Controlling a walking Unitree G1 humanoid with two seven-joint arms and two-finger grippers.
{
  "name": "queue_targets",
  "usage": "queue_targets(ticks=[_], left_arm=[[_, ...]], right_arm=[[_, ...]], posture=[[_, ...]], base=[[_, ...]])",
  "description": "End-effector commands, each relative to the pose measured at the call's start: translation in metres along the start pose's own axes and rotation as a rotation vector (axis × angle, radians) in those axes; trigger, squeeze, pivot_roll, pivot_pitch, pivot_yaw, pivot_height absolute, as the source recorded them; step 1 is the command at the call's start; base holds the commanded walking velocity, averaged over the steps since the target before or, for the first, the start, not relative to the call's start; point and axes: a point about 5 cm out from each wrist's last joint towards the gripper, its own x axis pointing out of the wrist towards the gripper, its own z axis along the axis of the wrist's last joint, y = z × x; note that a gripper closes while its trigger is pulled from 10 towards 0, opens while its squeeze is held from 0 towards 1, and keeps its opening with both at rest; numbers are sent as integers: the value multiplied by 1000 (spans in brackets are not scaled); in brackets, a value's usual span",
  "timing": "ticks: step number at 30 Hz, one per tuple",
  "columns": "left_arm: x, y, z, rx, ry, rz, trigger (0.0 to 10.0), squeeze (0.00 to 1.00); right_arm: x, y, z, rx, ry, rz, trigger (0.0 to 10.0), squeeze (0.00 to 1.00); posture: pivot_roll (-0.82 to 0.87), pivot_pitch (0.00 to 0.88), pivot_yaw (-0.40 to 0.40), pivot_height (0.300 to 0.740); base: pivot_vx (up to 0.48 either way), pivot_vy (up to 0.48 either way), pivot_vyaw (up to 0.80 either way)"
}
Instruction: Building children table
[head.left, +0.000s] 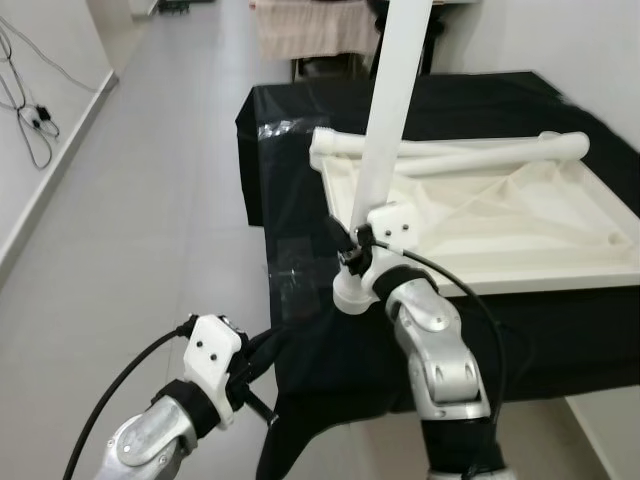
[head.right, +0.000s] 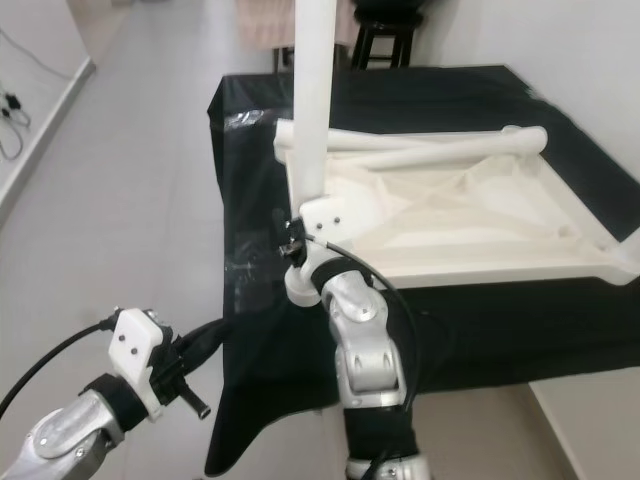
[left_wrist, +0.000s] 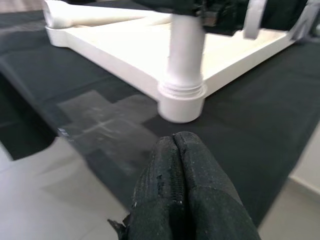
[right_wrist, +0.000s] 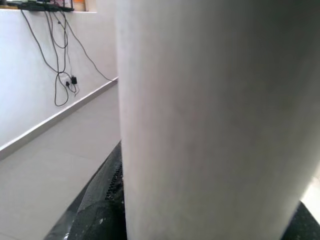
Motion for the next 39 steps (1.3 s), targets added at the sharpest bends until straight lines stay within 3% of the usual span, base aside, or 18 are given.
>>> queue_targets(ticks=[1,2,8,9,10,12,14,15,22,23,24,25,35,37,38,39], left_arm=[[-2,4,-4,24,28,11,10000,0],[-1,6,-4,47,27,23,10000,0],[6,10,-1,107,10,56,10000,0],[7,12,0,112,2,62,10000,0],[7,12,0,112,2,62,10000,0],[11,15,0,116,-6,68,10000,0],[11,15,0,116,-6,68,10000,0],[14,13,-2,101,-11,66,10000,0],[16,8,-3,84,-16,53,10000,0],[16,8,-4,80,-16,49,10000,0],[16,8,-4,80,-16,49,10000,0],[16,7,-4,77,-17,46,10000,0],[17,5,-5,66,-20,32,10000,0],[18,7,-6,66,-19,33,10000,0],[18,9,-6,65,-18,34,10000,0],[18,9,-6,65,-18,34,10000,0]], right_arm=[[-9,-21,-35,-96,213,-111,10000,0],[-5,-25,-29,-70,172,-93,10000,1000],[9,-35,-3,-49,54,96,10000,996],[12,-37,4,-39,10,197,10000,0],[12,-37,4,-39,10,197,10000,0],[16,-40,8,-74,-35,361,10000,0],[16,-40,8,-74,-35,361,10000,0],[20,-40,4,-85,-18,508,10000,0],[30,-42,2,-27,16,624,10000,0],[33,-42,1,-23,26,635,2980,0],[33,-42,1,-23,26,635,2980,0],[36,-41,2,-10,31,656,0,0],[40,-48,3,18,27,690,0,0],[33,-58,-9,-88,76,584,0,0],[30,-62,-17,-95,105,441,0,0],[30,-62,-17,-95,105,441,0,0]], posture=[[22,97,-20,740],[27,84,-14,740],[30,72,-16,740],[34,47,-19,740],[34,47,-19,740],[28,34,-18,740],[28,34,-18,740],[24,35,-26,740],[37,47,-40,740],[37,50,-42,740],[37,50,-42,740],[34,51,-44,740],[18,59,-43,740],[9,57,-36,740],[1,58,-33,740],[1,58,-33,740]], base=[[0,0,0],[0,0,0],[0,0,0],[0,0,0],[0,0,0],[0,0,0],[0,0,0],[0,0,0],[0,0,0],[0,0,0],[0,0,0],[0,0,0],[0,0,0],[0,0,0],[0,0,0],[0,0,0]])
